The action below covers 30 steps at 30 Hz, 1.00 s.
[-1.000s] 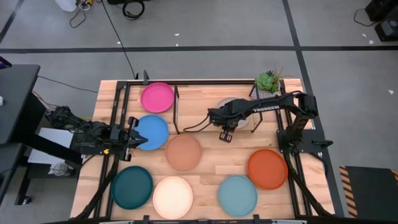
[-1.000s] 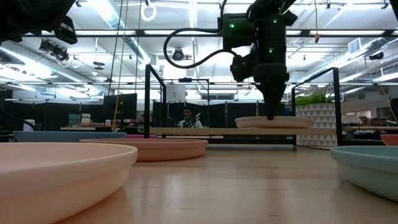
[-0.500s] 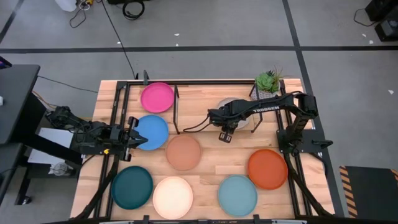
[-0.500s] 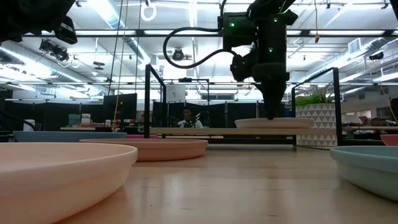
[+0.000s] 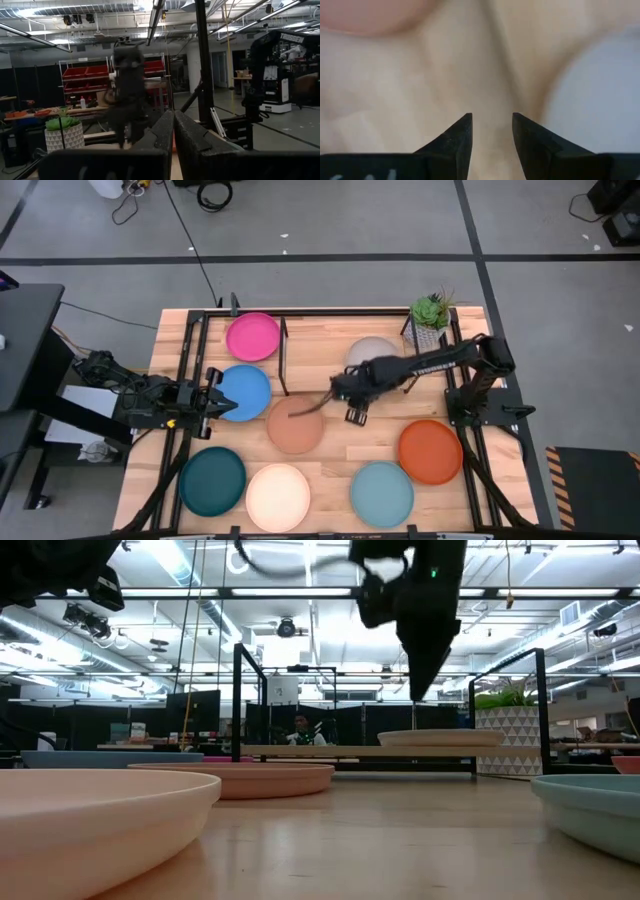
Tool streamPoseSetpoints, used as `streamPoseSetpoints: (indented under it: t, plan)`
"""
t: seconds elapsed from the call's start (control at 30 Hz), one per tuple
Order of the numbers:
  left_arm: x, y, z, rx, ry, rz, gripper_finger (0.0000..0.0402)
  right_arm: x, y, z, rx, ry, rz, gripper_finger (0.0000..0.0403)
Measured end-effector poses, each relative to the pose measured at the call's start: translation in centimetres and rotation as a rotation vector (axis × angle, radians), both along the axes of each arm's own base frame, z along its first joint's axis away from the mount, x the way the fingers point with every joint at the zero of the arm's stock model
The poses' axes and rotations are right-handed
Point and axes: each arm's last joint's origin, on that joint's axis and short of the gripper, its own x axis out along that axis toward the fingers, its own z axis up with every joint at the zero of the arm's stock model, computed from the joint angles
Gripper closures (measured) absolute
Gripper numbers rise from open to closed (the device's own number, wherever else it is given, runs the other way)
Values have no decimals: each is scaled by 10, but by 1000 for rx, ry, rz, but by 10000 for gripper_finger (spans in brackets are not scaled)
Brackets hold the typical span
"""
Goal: Place and stack plates onto a shelf
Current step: Stack the light brown plate on top of the grey plate on the shelf
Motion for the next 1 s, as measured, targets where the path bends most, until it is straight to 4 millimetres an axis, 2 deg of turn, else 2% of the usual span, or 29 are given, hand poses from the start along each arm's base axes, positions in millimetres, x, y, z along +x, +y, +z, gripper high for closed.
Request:
streamPoseSetpoints:
  t: [0.3, 0.5, 0.73, 0.83, 1.0]
  plan:
    - [0, 0, 0, 0, -1, 0, 379, -7, 76, -5, 60, -46, 67, 259]
    - [0, 0, 0, 7, -3, 3, 379, -7, 108, -17, 95, -63, 103, 260]
    - [0, 0, 0, 29, -6, 9, 379, 29, 125, -51, 90, 42, 227, 274]
    - [0, 0, 0, 22, -4, 7, 379, 48, 128, -53, 32, 77, 319, 276]
    - [0, 0, 0, 21, -3, 8, 379, 75, 132, -48, -81, 41, 477, 277]
